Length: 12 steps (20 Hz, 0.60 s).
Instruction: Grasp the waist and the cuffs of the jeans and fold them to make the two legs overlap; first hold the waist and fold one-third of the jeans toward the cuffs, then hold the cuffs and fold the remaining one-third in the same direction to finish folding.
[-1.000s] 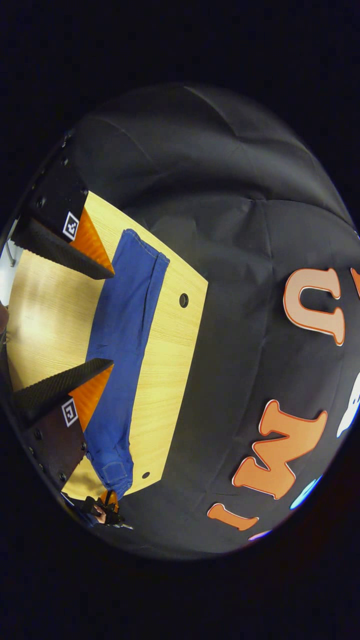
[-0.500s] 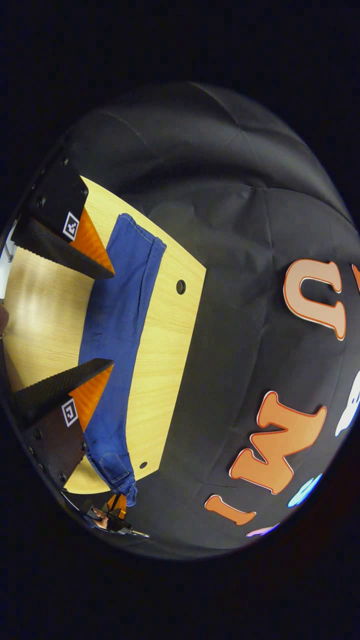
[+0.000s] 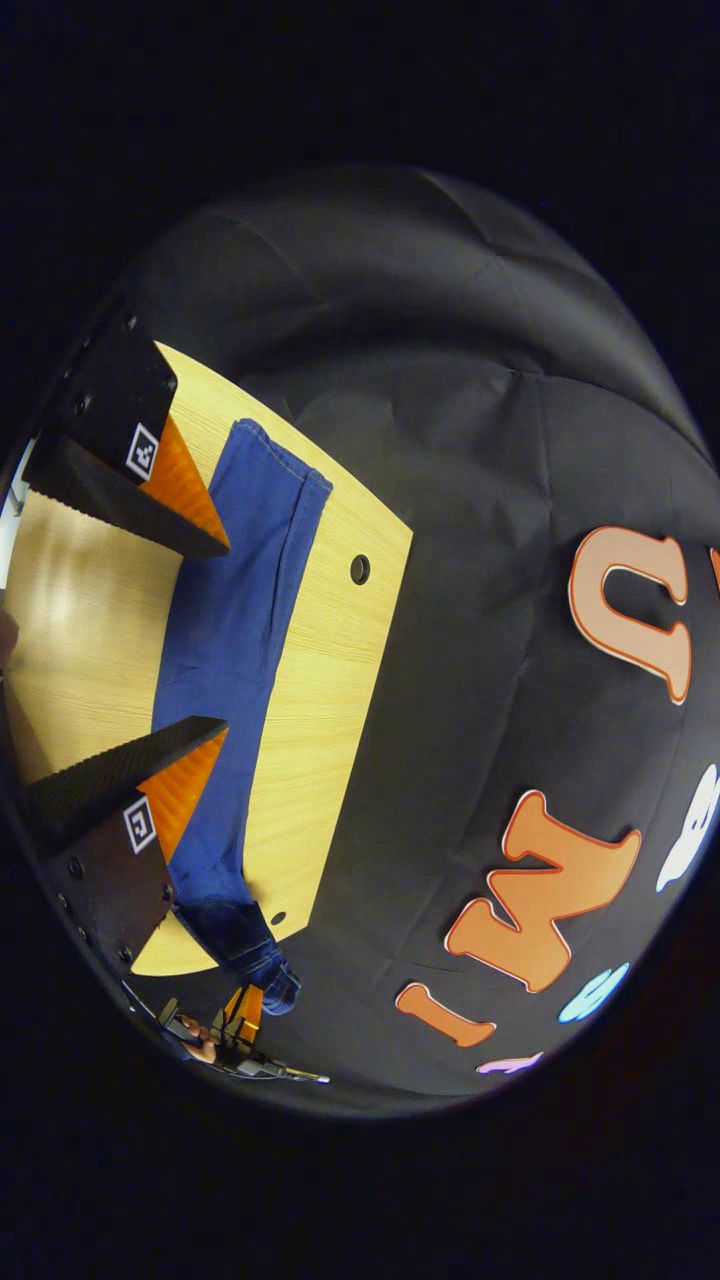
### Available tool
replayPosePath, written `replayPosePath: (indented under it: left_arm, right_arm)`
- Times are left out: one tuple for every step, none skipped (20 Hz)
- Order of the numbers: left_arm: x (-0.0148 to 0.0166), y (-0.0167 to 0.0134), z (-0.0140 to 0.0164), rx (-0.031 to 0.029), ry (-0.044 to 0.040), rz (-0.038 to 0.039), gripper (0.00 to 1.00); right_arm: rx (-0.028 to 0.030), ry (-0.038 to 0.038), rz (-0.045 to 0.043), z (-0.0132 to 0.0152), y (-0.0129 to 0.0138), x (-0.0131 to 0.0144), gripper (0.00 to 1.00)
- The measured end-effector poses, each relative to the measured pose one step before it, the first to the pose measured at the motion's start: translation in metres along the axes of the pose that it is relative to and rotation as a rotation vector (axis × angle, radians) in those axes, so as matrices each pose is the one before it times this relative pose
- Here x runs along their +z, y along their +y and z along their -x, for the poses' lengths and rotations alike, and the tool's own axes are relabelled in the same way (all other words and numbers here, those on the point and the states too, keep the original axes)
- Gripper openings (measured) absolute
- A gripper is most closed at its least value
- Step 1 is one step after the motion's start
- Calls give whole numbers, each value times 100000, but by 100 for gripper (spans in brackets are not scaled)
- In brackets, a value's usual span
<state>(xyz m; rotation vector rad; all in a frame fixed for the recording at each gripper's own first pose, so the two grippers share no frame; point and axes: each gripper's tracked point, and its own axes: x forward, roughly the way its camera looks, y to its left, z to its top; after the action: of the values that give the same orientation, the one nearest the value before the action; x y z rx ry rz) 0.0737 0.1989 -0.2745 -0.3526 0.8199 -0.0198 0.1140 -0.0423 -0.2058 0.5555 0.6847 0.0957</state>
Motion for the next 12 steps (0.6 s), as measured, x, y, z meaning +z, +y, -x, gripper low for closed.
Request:
replayPosePath:
  left_arm:
    - [-150, 239, -12, -493, 381, 522, 98]
    - [52, 345, -228, 202, -123, 319, 98]
    - [-92, 401, -261, -215, 393, 160, 98]
    - [35, 400, -87, 218, -117, 483, 98]
    - [-2, 181, -24, -681, 44, 484, 98]
    - [-53, 591, -57, 304, -14, 536, 98]
    - [64, 509, -59, 88, 63, 431, 98]
    - [-2, 605, -159, 447, 132, 718, 98]
    - [-66, 616, -206, 237, 78, 926, 98]
    - [66, 549, 135, 218, -23, 981, 98]
    - [91, 681, -78, 403, 33, 1148, 98]
    - [-110, 563, -200, 20, 316, 1034, 98]
  right_arm:
    - [1480, 605, 2596, -87, 1319, -307, 14]
    - [691, -573, 1782, 382, 1115, -215, 14]
    - [1881, 314, 2094, 70, 1326, -271, 14]
    - [515, 274, 1211, -54, 1080, -324, 14]
    - [1833, 639, 1625, -430, 1549, -219, 14]
    - [1120, 358, 836, -432, 1196, -338, 14]
    - [2131, 1007, 1771, -354, 1603, -377, 14]
    - [875, 531, 1469, -89, 1029, -282, 14]
    - [2018, 643, 1925, -484, 1525, -344, 14]
    - [1055, 921, 1614, -369, 1103, -527, 14]
    - [1177, 1068, 1393, -557, 1269, -519, 14]
    - [801, 637, 829, -621, 1017, -530, 14]
